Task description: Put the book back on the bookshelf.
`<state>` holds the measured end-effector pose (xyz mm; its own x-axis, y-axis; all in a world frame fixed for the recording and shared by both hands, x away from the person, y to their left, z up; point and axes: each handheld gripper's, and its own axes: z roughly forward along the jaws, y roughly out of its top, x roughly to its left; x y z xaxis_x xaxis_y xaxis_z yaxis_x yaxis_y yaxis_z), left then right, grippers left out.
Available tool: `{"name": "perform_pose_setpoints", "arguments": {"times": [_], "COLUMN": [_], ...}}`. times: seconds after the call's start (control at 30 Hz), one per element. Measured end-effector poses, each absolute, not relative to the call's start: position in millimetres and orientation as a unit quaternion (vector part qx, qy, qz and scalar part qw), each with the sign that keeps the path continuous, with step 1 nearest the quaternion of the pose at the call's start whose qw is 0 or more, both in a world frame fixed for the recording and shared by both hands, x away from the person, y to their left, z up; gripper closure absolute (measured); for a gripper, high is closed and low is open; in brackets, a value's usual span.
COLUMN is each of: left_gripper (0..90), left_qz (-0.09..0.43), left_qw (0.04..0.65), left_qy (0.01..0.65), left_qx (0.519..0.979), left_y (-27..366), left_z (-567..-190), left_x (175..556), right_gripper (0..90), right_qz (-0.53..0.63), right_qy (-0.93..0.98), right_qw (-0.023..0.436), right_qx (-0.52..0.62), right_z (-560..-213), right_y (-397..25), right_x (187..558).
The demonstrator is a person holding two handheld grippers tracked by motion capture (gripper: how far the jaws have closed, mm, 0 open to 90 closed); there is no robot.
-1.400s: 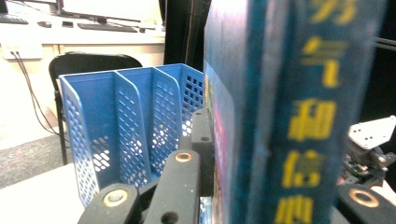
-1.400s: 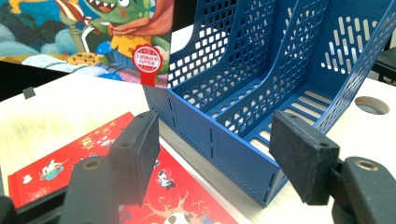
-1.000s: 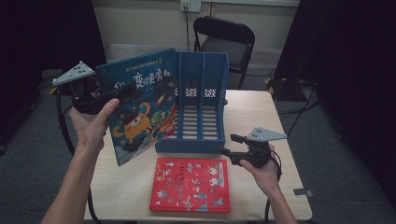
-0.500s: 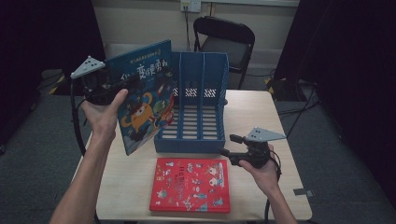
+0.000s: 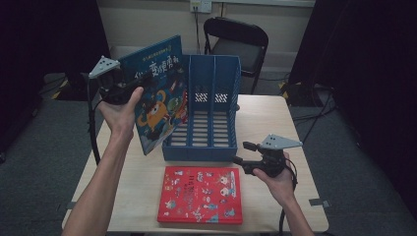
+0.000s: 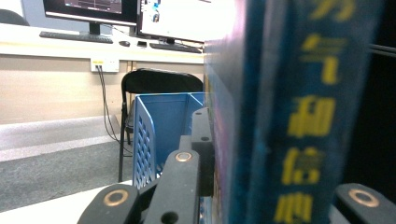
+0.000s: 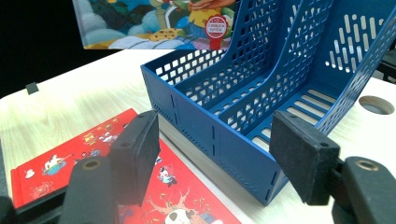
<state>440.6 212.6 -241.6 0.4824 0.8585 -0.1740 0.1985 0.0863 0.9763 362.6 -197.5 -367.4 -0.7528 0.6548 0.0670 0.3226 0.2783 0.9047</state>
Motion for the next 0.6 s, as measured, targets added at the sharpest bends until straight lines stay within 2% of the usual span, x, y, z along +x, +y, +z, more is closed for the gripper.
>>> {"name": "perform_pose_setpoints", "arguments": {"times": [0.23,0.6], "left_gripper": [83.3,83.3], "left_qz": [0.275,0.303], "left_qw": [0.596,0.586], "left_qy": [0.435,0.433], "left_qx": [0.617,0.615], "left_y": [207,189], "left_z": [-248,-254], "left_x": [453,470], "right_gripper": [33.4,33.6], "right_qz": [0.514,0.509], "right_qy": [0.783,0.786], "right_qw": [0.159,0.153], "right_qx": [0.312,0.314], "right_z": [-368,-373], "right_y": [-198,-199], "right_x": [363,363]}}
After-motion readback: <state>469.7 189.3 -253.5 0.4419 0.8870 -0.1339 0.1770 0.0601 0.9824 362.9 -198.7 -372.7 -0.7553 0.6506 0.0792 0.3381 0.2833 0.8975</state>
